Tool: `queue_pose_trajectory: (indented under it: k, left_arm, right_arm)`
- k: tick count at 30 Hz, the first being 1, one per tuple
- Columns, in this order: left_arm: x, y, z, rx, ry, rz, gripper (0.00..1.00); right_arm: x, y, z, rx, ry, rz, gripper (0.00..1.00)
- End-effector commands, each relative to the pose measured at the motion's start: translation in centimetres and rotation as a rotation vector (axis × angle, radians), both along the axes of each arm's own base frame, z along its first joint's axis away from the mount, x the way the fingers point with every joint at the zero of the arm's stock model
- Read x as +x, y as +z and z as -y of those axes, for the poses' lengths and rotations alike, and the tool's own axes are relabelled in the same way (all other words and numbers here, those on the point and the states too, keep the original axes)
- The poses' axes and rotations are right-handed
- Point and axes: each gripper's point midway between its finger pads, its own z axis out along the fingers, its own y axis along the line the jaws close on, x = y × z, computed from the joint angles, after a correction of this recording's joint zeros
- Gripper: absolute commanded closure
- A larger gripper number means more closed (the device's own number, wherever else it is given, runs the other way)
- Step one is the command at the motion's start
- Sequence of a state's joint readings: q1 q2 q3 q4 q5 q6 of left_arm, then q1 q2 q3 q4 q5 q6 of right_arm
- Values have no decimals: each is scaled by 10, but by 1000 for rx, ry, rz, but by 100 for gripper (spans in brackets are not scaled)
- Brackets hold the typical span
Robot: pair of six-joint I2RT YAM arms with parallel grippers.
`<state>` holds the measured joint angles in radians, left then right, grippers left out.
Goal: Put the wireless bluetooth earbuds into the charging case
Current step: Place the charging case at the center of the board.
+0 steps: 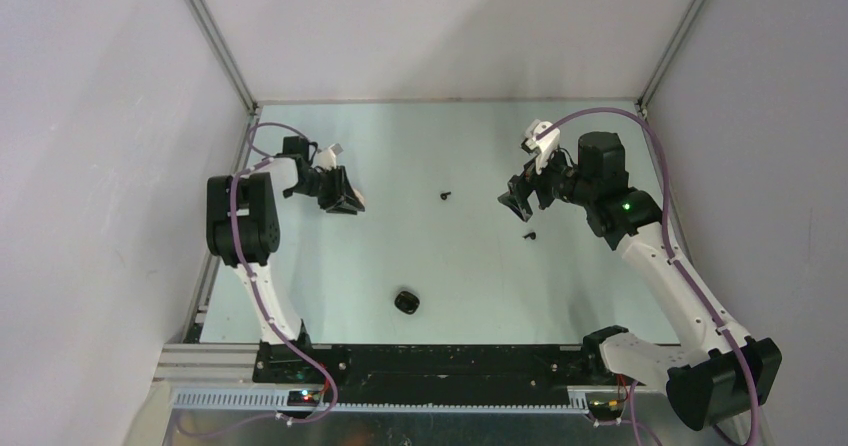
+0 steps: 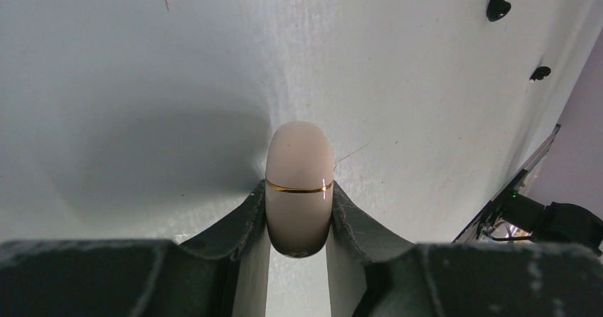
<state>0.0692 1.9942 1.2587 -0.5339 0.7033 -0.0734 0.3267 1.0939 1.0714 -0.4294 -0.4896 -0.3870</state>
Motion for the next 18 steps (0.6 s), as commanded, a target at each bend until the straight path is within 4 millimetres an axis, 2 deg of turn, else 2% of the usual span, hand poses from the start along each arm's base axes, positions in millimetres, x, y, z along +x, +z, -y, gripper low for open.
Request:
queue_pose_trajectory:
  k: [1,18]
  left_arm:
    - [8,1,-1,-14,12,1,91]
    - [4,-3,3,-40,11,-23,88]
  right_arm:
    - [0,8,-1,9,15,34,6]
    - [1,5,-2,9,19,24,6]
